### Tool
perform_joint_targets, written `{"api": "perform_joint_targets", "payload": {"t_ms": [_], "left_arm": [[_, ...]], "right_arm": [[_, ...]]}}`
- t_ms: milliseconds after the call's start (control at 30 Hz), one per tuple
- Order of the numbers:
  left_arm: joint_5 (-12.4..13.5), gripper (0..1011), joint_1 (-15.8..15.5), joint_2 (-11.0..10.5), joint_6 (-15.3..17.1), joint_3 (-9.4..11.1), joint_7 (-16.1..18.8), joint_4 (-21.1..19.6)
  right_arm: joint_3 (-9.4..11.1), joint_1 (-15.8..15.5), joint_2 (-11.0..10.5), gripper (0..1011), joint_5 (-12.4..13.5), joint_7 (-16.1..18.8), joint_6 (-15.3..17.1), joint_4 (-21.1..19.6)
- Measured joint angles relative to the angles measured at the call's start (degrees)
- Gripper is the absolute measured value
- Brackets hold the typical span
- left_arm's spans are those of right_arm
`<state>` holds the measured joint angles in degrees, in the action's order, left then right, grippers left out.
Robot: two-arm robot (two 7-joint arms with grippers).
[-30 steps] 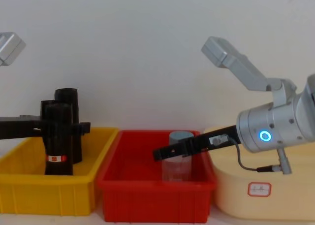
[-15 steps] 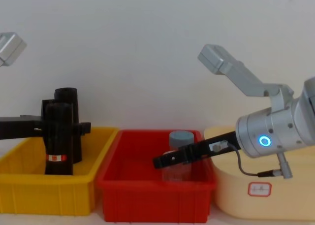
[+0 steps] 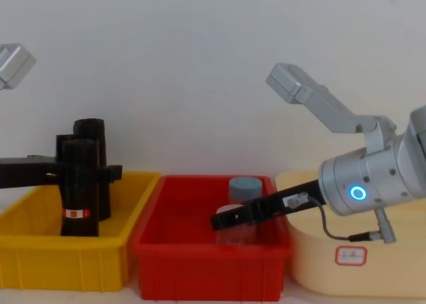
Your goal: Pick up the garbage bag with the one hand and transfer it to the other hand.
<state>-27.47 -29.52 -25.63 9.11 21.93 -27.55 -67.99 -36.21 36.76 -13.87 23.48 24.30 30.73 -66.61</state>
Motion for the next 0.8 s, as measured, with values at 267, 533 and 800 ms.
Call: {"api": "perform_joint_targets", "payload": {"t_ms": [267,533,800], "left_arm": [[0.0,790,0.0,0.0,0.01,0.0,0.0,0.0],[0.0,528,0.0,0.0,0.01,0.0,0.0,0.0],[-0.01,469,0.01,0.0,0.01,-0.01,0.0,-0.01]], "right_arm": [[-0.05,0.03,0.0,664,-0.06,0.07,0.05,0.07],[-0.09,0.07,0.0,664,-0.1,0.12,0.07,0.11],[-0.1,0.07,0.0,664,-0.12,0.15,0.07,0.14]]}}
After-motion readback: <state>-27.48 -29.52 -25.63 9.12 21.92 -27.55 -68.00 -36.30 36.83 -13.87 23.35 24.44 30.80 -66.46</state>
